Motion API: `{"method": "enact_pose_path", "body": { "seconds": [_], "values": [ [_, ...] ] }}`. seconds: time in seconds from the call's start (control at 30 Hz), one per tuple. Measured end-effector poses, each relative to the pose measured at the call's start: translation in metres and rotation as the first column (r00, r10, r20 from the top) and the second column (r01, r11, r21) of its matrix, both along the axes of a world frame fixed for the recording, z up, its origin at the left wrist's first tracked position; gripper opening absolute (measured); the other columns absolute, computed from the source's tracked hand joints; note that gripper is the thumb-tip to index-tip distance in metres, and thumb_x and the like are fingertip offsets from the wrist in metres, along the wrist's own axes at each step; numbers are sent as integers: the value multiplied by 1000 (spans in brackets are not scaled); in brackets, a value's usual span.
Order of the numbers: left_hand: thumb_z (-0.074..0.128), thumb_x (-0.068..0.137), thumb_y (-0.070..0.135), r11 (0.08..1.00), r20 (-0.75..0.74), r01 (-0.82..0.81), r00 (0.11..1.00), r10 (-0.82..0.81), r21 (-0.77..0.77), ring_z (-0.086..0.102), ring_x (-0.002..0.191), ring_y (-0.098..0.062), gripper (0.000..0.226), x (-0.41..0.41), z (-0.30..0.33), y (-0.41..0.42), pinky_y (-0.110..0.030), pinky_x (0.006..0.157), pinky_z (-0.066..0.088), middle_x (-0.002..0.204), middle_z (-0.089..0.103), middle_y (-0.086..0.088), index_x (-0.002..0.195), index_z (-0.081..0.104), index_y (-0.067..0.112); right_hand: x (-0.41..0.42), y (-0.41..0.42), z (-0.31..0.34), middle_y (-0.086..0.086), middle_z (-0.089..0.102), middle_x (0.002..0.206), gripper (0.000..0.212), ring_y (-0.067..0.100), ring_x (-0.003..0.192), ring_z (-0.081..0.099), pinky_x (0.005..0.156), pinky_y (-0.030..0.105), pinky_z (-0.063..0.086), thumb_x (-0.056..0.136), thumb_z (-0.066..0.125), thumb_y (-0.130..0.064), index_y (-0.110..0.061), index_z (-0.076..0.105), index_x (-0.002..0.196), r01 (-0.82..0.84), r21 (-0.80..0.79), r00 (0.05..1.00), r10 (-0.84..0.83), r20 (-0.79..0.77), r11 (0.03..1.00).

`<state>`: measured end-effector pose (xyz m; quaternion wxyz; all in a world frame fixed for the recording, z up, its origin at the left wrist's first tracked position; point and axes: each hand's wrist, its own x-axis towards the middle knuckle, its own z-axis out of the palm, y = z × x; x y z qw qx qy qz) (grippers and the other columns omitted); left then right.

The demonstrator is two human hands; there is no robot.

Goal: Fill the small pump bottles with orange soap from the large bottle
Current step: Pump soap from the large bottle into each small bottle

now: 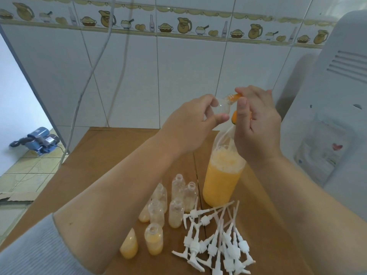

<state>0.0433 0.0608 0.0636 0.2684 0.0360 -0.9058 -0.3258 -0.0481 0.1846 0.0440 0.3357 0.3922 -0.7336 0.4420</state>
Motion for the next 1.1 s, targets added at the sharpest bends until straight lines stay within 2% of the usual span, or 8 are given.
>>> {"method": "enact_pose_path", "body": {
  "seconds": [0.17,0.23,0.4,0.5,0.6,0.8,1.0,1.1],
  "values": [
    [52,92,46,1000,9,10,1000,-10,6,49,71,-1,41,-5,-10,5,-20,69,40,86,54,12,120,52,16,-2,0,-14,10,62,116,59,18,118,50,113,49,23,100,21,-43,-4,61,118,38,-8,999,-38,6,999],
    [52,92,46,1000,20,12,1000,-12,1,48,68,-2,39,-5,-10,5,-21,68,39,84,53,13,118,52,16,-2,1,-13,9,62,118,62,18,120,49,115,48,21,99,19,-45,-4,60,120,26,20,1000,-26,14,999],
    [51,93,47,998,-26,-7,1000,5,-65,48,70,-2,38,-3,2,3,-20,67,41,84,54,12,117,52,18,-1,6,2,7,61,120,57,1,118,40,118,39,15,99,22,-40,-5,61,120,6,1,1000,-6,19,1000],
    [50,93,48,997,-25,2,1000,-4,-78,47,69,-2,40,-5,-1,5,-21,66,39,85,52,14,119,52,17,-1,6,-6,9,62,117,48,15,120,49,116,44,20,100,26,-30,-3,61,119,39,-52,999,-39,-7,998],
    [50,93,47,998,-1,22,1000,-23,-55,45,67,-3,41,-5,-9,7,-22,67,37,87,52,12,120,52,16,-2,6,-15,9,63,115,45,20,118,52,117,41,18,100,27,-26,-2,62,117,49,-53,999,-49,-2,997],
    [50,93,48,995,-15,-36,999,34,-92,48,71,-2,37,2,0,1,-22,69,44,86,52,13,117,50,21,5,-1,-1,6,63,115,54,-4,114,37,118,31,11,100,22,-35,-4,63,117,9,-40,1000,-8,12,999],
    [52,93,45,996,-31,-25,999,22,-85,48,70,-2,41,0,-8,7,-21,68,41,89,54,9,121,50,16,-2,-4,-13,10,65,109,42,14,112,53,116,32,17,100,28,-22,-1,63,111,33,-101,999,-36,-27,994],
    [51,93,46,995,-14,-33,999,32,-94,46,68,-2,39,-1,-10,7,-19,66,38,87,53,10,119,50,16,-1,-3,-14,10,64,113,47,21,116,53,116,30,14,100,26,-28,-1,62,115,47,-42,999,-47,-13,998]
  ]
}}
